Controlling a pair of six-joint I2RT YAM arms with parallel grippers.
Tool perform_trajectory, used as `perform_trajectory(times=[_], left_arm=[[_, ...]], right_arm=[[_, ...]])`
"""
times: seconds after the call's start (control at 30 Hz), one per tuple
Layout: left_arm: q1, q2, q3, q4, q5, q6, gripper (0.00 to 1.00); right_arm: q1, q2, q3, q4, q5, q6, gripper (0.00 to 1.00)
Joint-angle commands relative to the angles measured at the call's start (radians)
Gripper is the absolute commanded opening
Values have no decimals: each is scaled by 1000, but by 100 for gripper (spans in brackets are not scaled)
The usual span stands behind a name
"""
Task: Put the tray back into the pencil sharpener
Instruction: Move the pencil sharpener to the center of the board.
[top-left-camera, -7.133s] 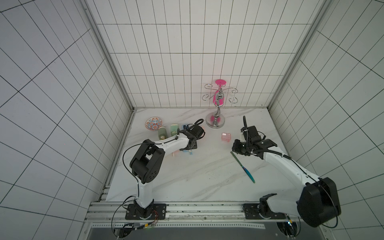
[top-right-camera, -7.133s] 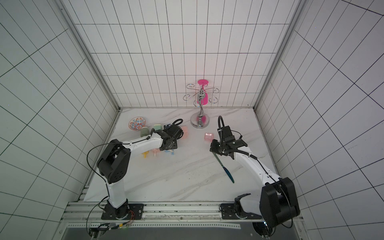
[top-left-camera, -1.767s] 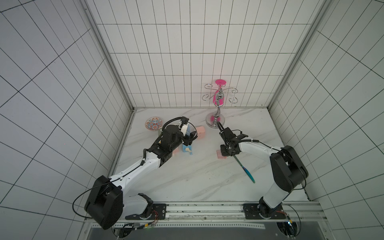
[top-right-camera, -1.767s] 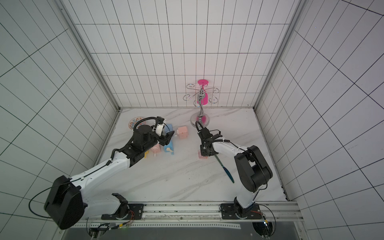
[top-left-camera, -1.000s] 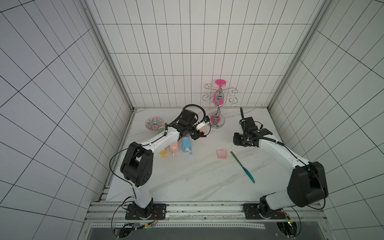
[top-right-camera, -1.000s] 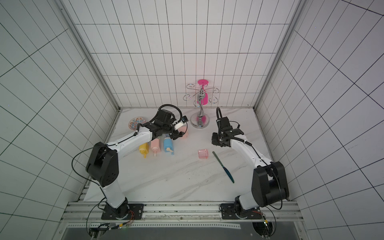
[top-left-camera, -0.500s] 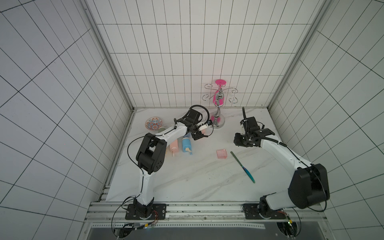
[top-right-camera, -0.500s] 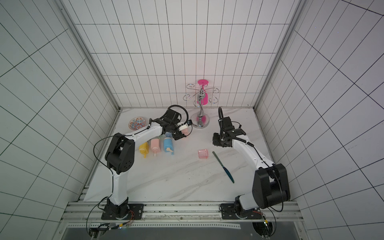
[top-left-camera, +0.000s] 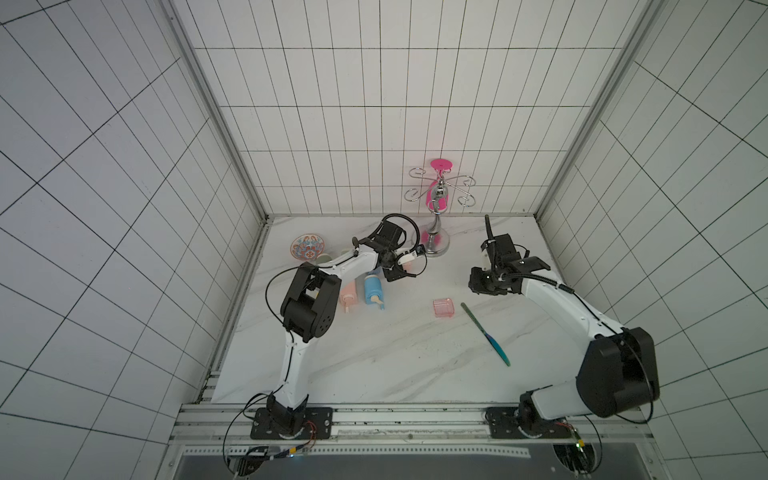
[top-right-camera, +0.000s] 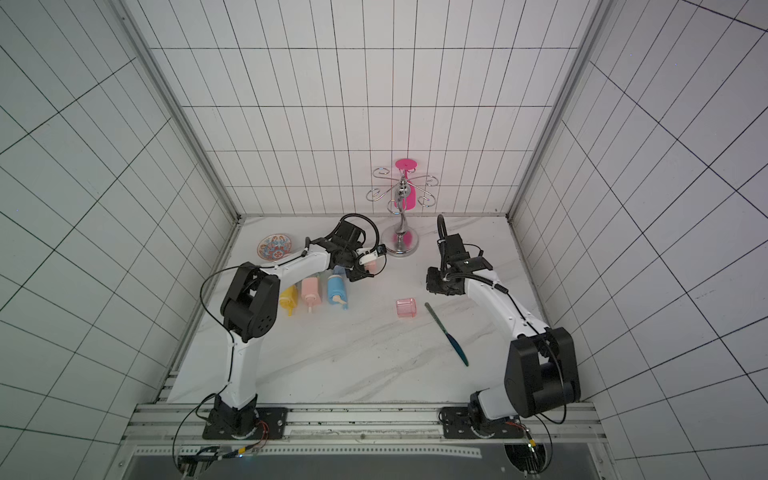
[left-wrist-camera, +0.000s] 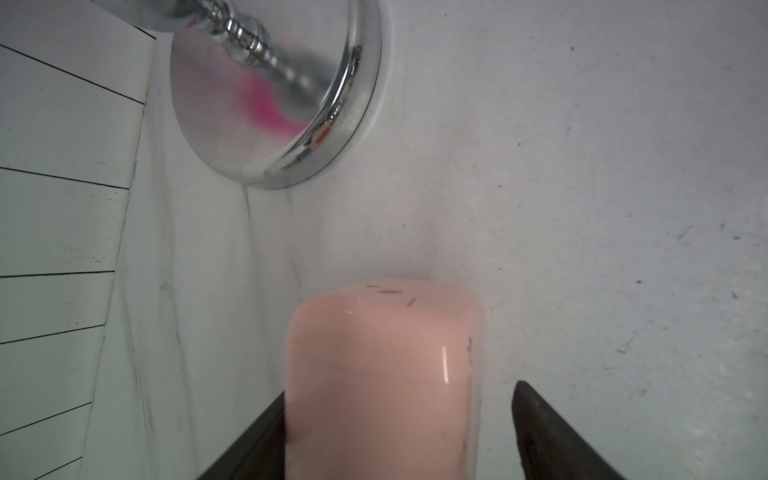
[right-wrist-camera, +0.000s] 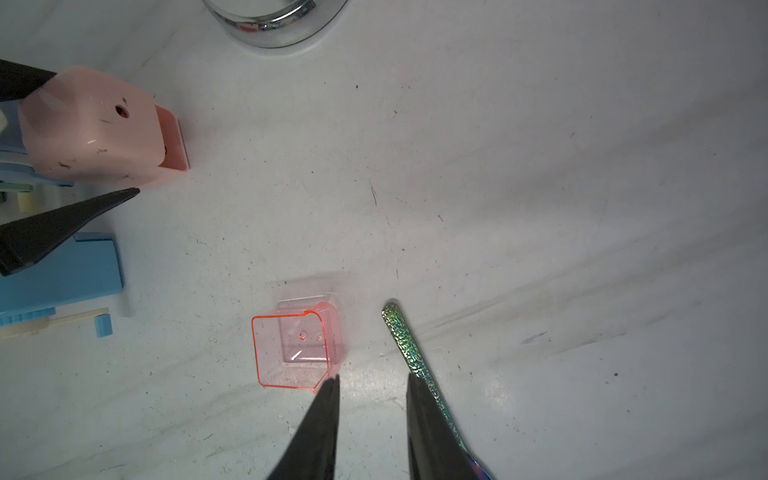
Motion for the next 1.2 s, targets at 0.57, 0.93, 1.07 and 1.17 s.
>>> perform_trajectory(times=[0.57,0.93,1.07,1.17], left_arm=[[-19,13,-26,-92,145,51,54],[-64,-29,-77,-261,219,73,52],[-90,-74,-146,-226,216,35,51],[-105,-120,-203,-203,223,17,52]], right_arm=[[-11,-56,8,-34,25,-12,28],[-11,-75,-13,-30,30,-10,28],[-11,-91,-38,-22,21,4,28],[-11,-108,-56,-15,13,17,28]])
